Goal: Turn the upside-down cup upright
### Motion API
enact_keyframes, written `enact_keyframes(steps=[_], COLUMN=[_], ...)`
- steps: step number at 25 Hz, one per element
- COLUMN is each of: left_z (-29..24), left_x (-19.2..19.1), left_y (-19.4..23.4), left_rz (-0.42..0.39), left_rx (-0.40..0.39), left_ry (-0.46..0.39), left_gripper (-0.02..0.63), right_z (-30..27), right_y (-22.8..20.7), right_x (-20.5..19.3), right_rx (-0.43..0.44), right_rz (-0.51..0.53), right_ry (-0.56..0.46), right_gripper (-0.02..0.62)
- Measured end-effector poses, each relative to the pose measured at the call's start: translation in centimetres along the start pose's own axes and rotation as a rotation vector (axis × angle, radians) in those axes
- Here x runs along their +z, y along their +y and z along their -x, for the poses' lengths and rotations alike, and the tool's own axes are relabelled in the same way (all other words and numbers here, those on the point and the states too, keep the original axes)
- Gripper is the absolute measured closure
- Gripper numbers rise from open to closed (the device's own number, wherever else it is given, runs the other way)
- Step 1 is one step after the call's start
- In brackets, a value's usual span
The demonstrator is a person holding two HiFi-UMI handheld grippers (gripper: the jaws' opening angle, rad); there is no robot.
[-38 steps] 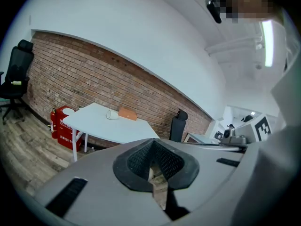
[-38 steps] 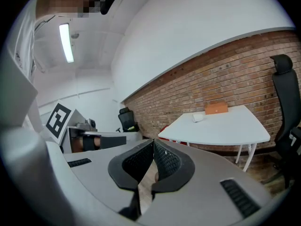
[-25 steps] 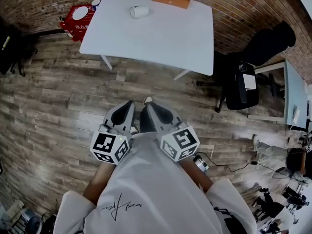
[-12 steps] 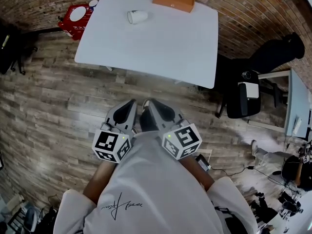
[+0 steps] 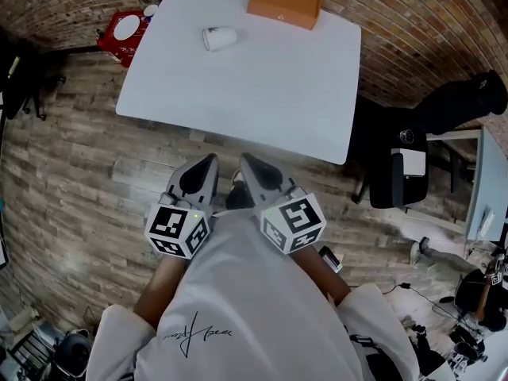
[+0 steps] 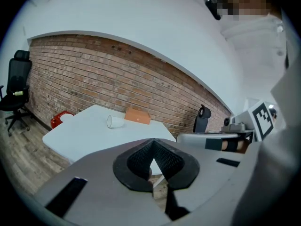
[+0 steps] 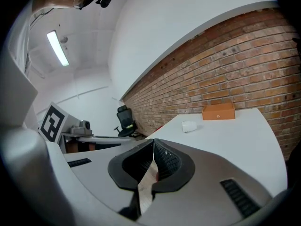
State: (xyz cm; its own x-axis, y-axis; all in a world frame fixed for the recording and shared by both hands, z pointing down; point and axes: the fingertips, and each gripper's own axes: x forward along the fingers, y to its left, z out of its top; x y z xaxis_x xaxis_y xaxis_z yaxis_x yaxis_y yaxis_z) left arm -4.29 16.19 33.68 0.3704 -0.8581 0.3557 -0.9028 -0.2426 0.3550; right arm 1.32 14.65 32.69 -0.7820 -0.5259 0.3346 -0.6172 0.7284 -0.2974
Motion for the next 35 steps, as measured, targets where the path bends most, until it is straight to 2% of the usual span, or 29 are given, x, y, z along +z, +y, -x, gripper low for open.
enact_keyframes(steps=[4,13,25,35], left_z=[-1.5,-3.0,-6.8,-10.9], left_x=[1.1,2.7,4.3,6.1], left_y=[0.2,1.2,3.1,6.9], left_rz=[-0.037,-0.025,-0.014,0.009], left_rx=[0.033,0.063,0.022,0.021], left_ry=[-0.012,-0.035,-0.032,0.005], left_gripper=[0.597,0.597,0.597,0.597], right_z=[-0.8,-1.5,-4.4,-8.9], right_y=[-0.9,-3.0,-5.6,-8.8], right_x=[0.4,1.7,4.1,5.3], right_rx=[0.023,0.037,0.012,-0.013], right_rz=[0.025,0.02,0.042,0.014], right_ry=[0.012,-0.003,-0.011,0.022], right_gripper=[0.574,0.574,0.574,0.574])
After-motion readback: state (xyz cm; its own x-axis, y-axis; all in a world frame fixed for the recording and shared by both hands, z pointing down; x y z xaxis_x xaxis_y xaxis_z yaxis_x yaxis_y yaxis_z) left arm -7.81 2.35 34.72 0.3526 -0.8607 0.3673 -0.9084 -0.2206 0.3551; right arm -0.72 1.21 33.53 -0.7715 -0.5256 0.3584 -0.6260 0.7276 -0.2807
